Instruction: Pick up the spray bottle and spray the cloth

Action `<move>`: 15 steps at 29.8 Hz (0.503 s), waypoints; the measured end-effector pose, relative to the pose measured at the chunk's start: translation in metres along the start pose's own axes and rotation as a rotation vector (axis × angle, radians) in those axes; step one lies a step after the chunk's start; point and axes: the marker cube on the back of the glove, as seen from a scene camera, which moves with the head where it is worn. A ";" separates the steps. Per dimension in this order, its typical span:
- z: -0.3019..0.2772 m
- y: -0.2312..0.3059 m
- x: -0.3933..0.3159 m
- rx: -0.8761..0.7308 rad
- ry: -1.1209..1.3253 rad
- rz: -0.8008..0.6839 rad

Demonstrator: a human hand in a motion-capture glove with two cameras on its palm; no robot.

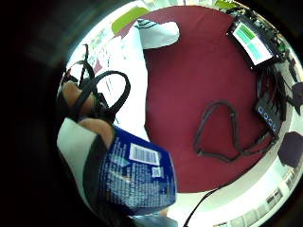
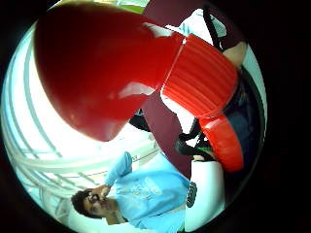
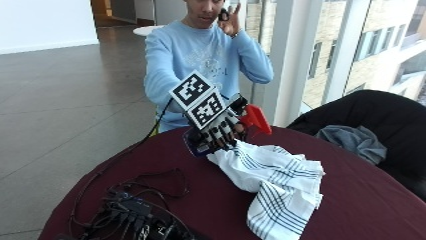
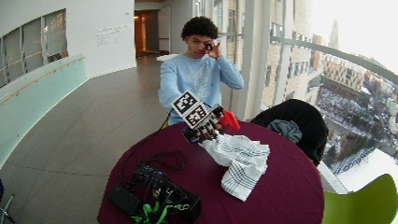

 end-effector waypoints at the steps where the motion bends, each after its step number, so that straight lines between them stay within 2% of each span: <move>1: 0.000 0.000 0.000 -0.001 0.004 0.001; 15: 0.010 0.002 -0.006 -0.034 0.023 0.006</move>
